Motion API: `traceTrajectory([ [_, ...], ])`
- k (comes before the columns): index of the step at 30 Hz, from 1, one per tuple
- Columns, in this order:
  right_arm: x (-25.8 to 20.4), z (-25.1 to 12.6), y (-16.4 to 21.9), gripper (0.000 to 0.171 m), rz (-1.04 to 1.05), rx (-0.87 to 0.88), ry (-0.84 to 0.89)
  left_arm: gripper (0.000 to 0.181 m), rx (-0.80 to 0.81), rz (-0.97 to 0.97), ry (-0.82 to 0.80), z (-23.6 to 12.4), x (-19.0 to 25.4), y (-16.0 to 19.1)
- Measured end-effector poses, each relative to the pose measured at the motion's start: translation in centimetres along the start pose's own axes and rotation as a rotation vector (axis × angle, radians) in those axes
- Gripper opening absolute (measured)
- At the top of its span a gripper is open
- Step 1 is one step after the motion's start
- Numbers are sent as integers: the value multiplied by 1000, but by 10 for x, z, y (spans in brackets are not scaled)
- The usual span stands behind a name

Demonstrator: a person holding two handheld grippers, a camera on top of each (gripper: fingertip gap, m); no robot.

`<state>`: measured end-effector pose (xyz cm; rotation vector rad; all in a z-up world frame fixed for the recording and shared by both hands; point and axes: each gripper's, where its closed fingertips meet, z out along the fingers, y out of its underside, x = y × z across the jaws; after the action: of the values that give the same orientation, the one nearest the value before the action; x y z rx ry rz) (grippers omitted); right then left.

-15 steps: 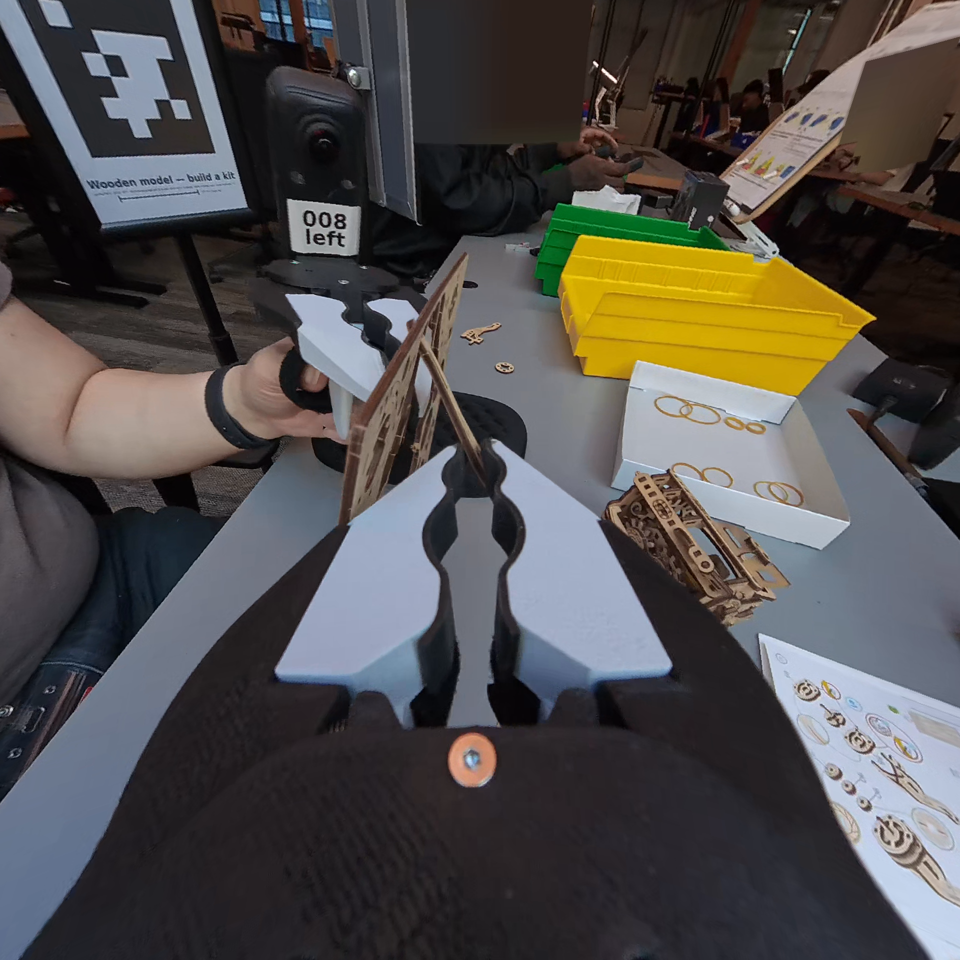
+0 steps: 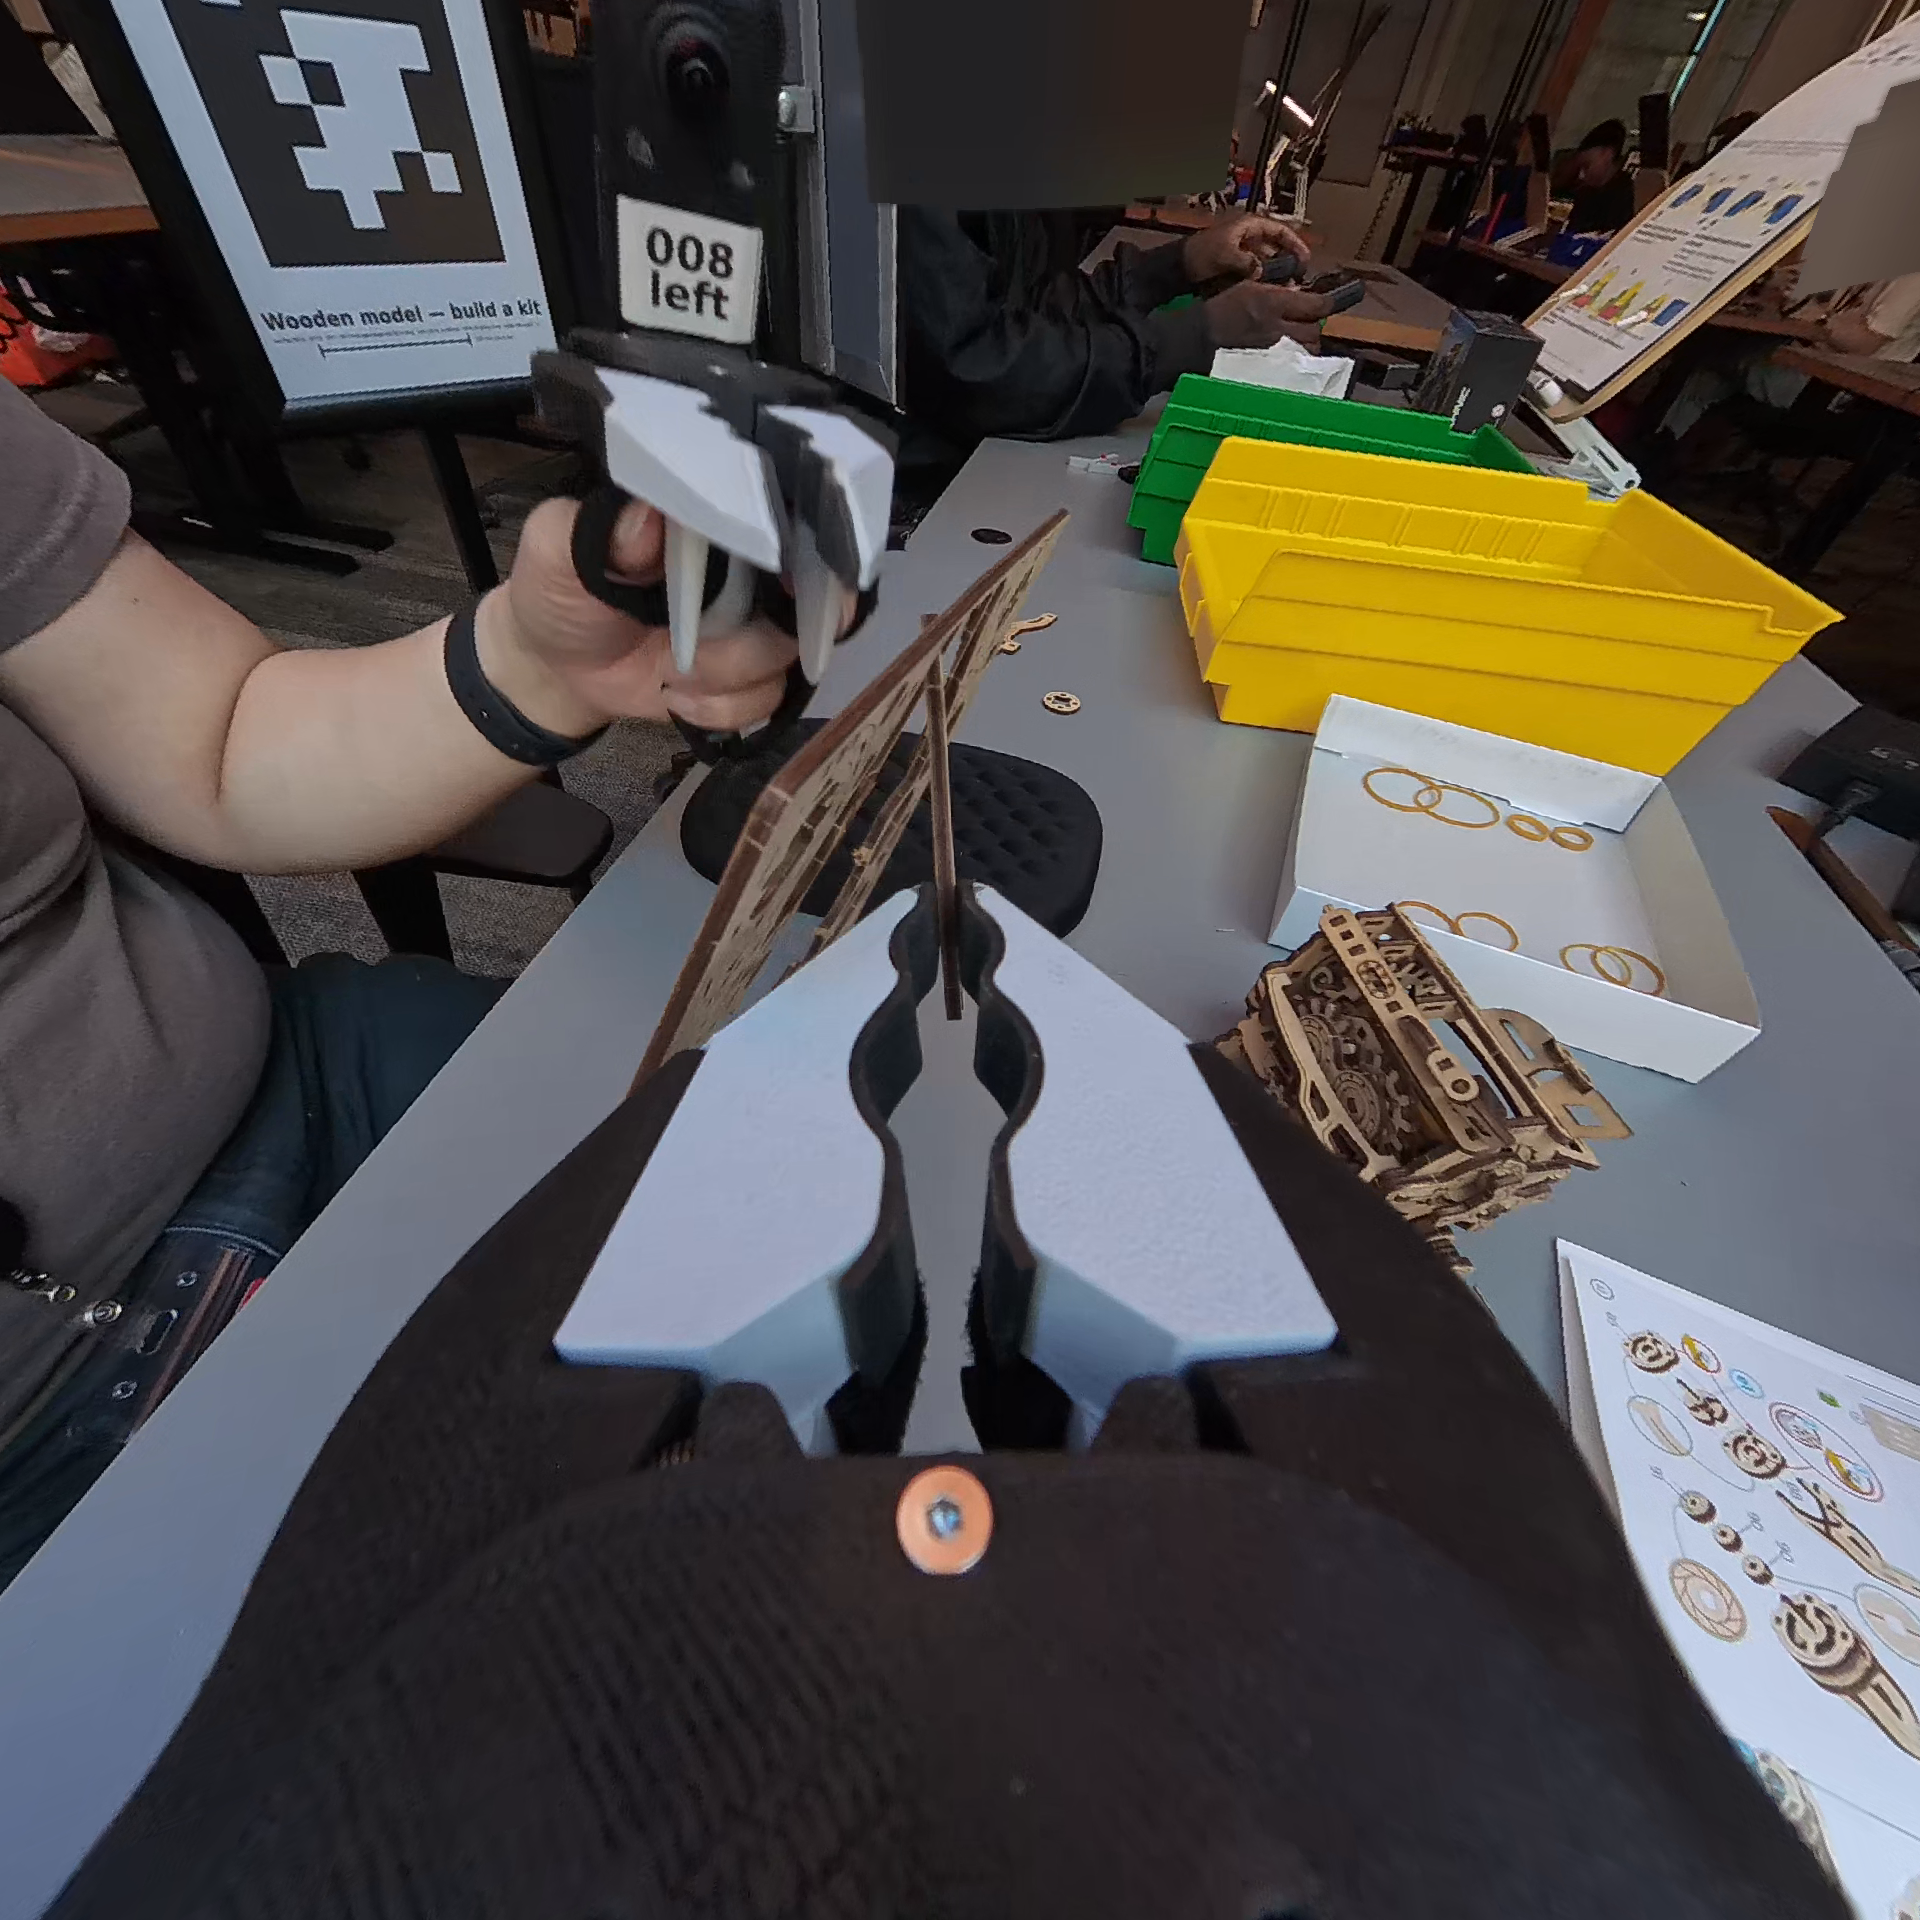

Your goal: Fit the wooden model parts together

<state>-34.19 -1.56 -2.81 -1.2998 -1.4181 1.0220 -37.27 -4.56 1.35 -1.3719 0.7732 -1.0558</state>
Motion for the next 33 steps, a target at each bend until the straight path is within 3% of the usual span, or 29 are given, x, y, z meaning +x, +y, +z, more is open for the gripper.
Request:
traceTrajectory([
  [3,2,-5,-4,1,-18,20,24,15,-18,137,-45,-15,-1,-35],
  [6,-1,-6,-7,1,-44,29,26,26,-189,406,-81,-3,-11,-51],
  [11,-6,-4,-6,1,-78,15,27,17,-561,702,153,26,-7,-25],
  [16,-10,-4,-2,1,-76,5,13,12,-824,673,398,23,-1,4],
  [26,-13,-6,3,1,-25,3,-44,5,-914,844,449,23,-5,15],
  [33,10,-39,3,1,393,122,-77,1,-919,886,371,23,-13,12],
])
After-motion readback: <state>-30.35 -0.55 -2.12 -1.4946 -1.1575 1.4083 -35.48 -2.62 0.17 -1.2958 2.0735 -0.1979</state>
